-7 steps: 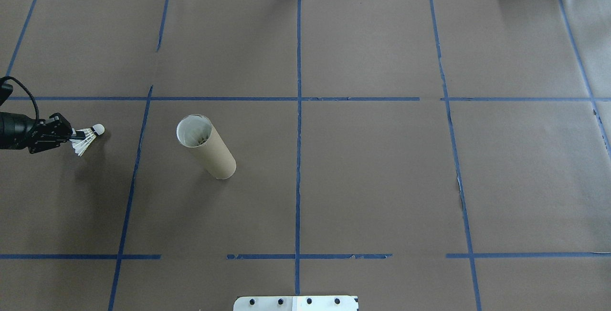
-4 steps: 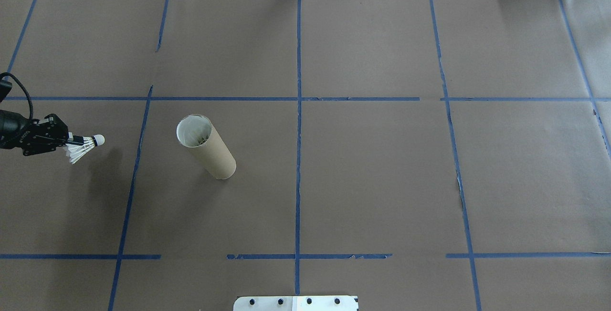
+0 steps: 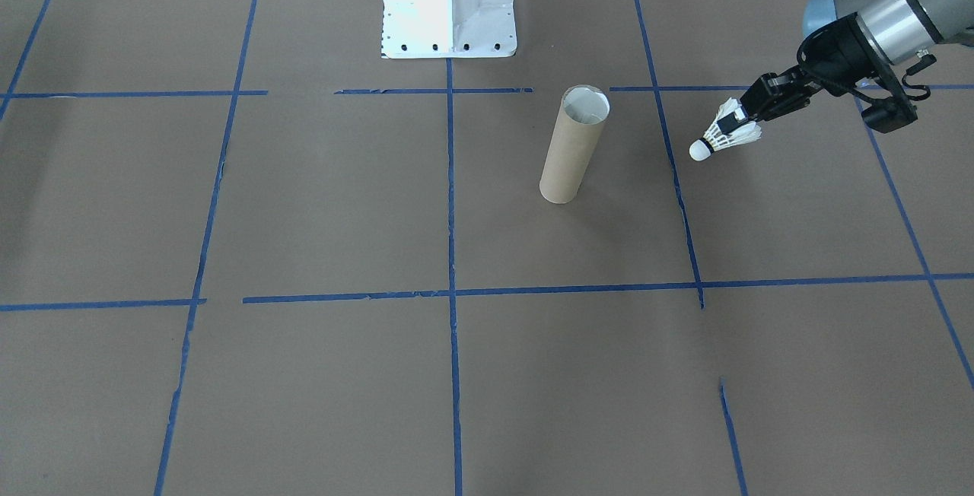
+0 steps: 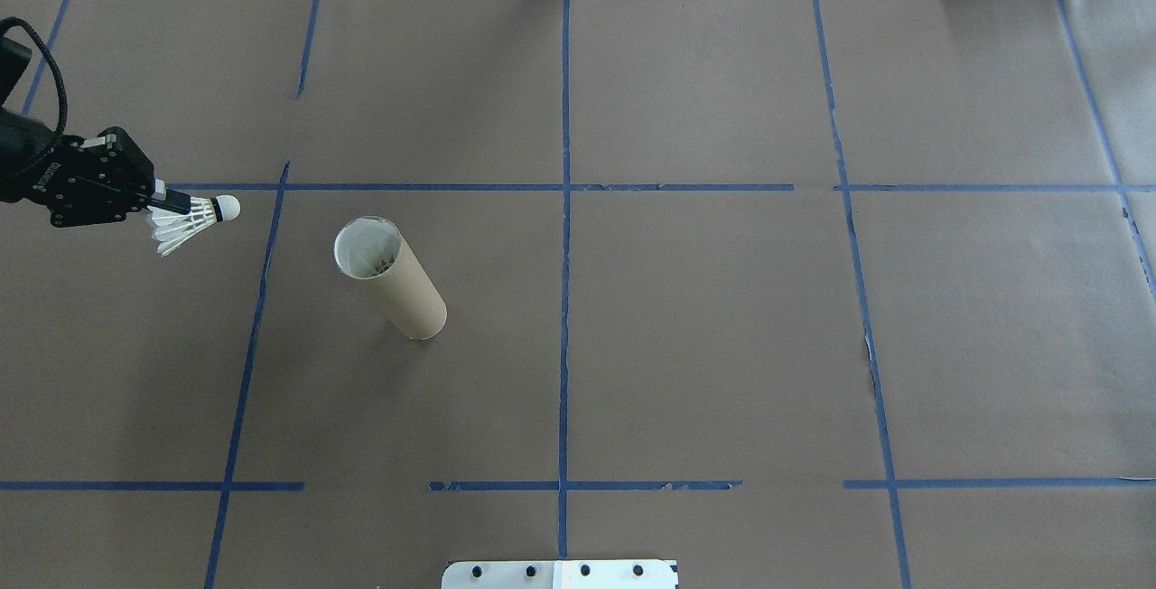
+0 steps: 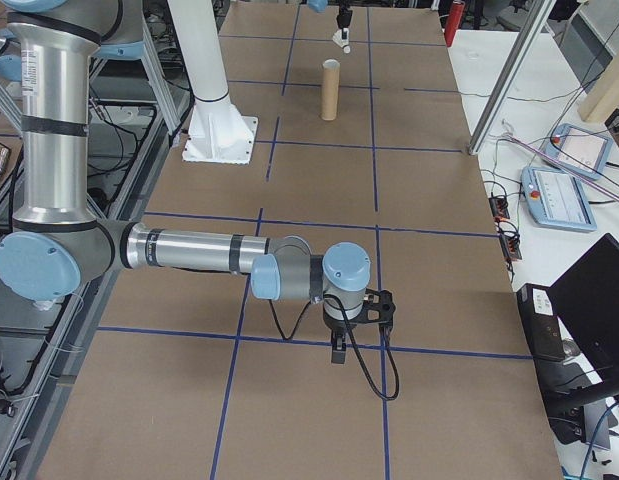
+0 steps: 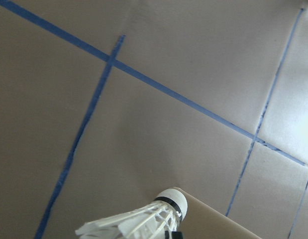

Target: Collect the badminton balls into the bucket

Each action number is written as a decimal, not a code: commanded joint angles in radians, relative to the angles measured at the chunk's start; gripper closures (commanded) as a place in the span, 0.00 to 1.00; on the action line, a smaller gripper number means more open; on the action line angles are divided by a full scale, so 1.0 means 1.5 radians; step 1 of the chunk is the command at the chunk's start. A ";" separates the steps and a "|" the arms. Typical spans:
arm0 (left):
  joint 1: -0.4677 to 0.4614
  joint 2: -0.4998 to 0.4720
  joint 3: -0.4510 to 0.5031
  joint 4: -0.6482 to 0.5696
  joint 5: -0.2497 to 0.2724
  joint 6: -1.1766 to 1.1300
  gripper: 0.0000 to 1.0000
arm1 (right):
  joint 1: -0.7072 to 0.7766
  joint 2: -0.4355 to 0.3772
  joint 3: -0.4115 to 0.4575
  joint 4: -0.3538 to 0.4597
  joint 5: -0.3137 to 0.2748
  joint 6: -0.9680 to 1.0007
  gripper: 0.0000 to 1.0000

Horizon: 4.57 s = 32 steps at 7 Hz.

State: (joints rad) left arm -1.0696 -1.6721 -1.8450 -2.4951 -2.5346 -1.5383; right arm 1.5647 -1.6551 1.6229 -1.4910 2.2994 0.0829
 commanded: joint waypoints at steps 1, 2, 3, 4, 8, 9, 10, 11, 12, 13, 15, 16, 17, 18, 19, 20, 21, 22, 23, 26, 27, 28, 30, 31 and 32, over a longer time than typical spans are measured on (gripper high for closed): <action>-0.012 -0.024 -0.102 0.202 0.006 0.173 1.00 | 0.000 0.000 0.000 0.000 0.000 0.000 0.00; -0.038 -0.042 -0.129 0.268 0.006 0.214 1.00 | 0.000 0.000 0.000 0.000 0.000 0.000 0.00; -0.048 -0.043 -0.173 0.329 0.008 0.241 1.00 | 0.000 0.000 0.000 0.000 0.000 0.000 0.00; -0.049 -0.047 -0.215 0.402 0.018 0.267 1.00 | 0.000 0.000 0.000 0.000 0.000 0.000 0.00; 0.007 -0.224 -0.312 0.752 0.164 0.278 1.00 | 0.000 0.000 0.000 0.000 0.000 0.000 0.00; 0.027 -0.318 -0.314 0.902 0.189 0.332 1.00 | 0.000 0.000 0.000 0.000 0.000 0.000 0.00; 0.060 -0.374 -0.322 0.985 0.235 0.344 1.00 | 0.000 0.000 0.000 0.000 0.000 0.000 0.00; 0.116 -0.419 -0.323 1.060 0.301 0.344 1.00 | 0.000 0.000 0.000 0.000 0.000 0.000 0.00; 0.165 -0.452 -0.322 1.121 0.359 0.344 1.00 | 0.000 0.000 0.000 0.000 0.000 0.000 0.00; 0.205 -0.473 -0.320 1.160 0.407 0.344 1.00 | 0.000 0.000 0.000 0.000 0.000 0.000 0.00; 0.296 -0.540 -0.273 1.249 0.533 0.344 1.00 | 0.000 0.000 0.000 0.000 0.000 0.000 0.00; 0.335 -0.562 -0.241 1.281 0.587 0.344 1.00 | 0.000 0.000 0.000 0.000 0.000 0.000 0.00; 0.370 -0.571 -0.226 1.305 0.640 0.345 1.00 | 0.000 0.000 0.000 0.000 0.000 0.000 0.00; 0.373 -0.572 -0.219 1.307 0.652 0.354 1.00 | 0.000 0.000 0.000 0.000 0.000 0.000 0.00; 0.373 -0.574 -0.211 1.308 0.677 0.407 1.00 | 0.000 0.000 0.000 0.000 0.000 0.000 0.00; 0.373 -0.573 -0.200 1.308 0.702 0.435 1.00 | 0.000 0.000 0.000 0.000 0.000 0.000 0.00; 0.378 -0.572 -0.186 1.308 0.718 0.448 1.00 | 0.000 0.000 0.000 0.000 0.000 0.000 0.00; 0.393 -0.572 -0.178 1.308 0.733 0.471 1.00 | 0.000 0.000 0.000 0.000 0.000 0.000 0.00; 0.404 -0.572 -0.172 1.309 0.734 0.472 1.00 | 0.000 0.000 0.000 0.000 0.000 0.000 0.00; 0.409 -0.570 -0.165 1.318 0.761 0.511 1.00 | 0.000 0.000 0.000 0.000 0.000 0.000 0.00; 0.410 -0.570 -0.165 1.320 0.764 0.522 1.00 | 0.000 0.000 0.000 0.000 0.000 0.000 0.00; 0.419 -0.569 -0.164 1.321 0.776 0.523 1.00 | 0.000 0.000 0.000 0.000 0.000 0.000 0.00; 0.433 -0.569 -0.156 1.321 0.785 0.523 1.00 | 0.000 0.000 0.000 0.000 0.000 0.000 0.00; 0.436 -0.568 -0.151 1.320 0.786 0.523 1.00 | 0.000 0.000 0.000 0.000 0.000 0.000 0.00; 0.440 -0.566 -0.150 1.320 0.786 0.523 1.00 | 0.000 0.000 0.000 0.000 0.000 0.000 0.00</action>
State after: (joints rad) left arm -0.4177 -2.5235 -2.0740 -0.5150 -1.3580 -0.7533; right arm 1.5647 -1.6552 1.6229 -1.4910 2.2994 0.0828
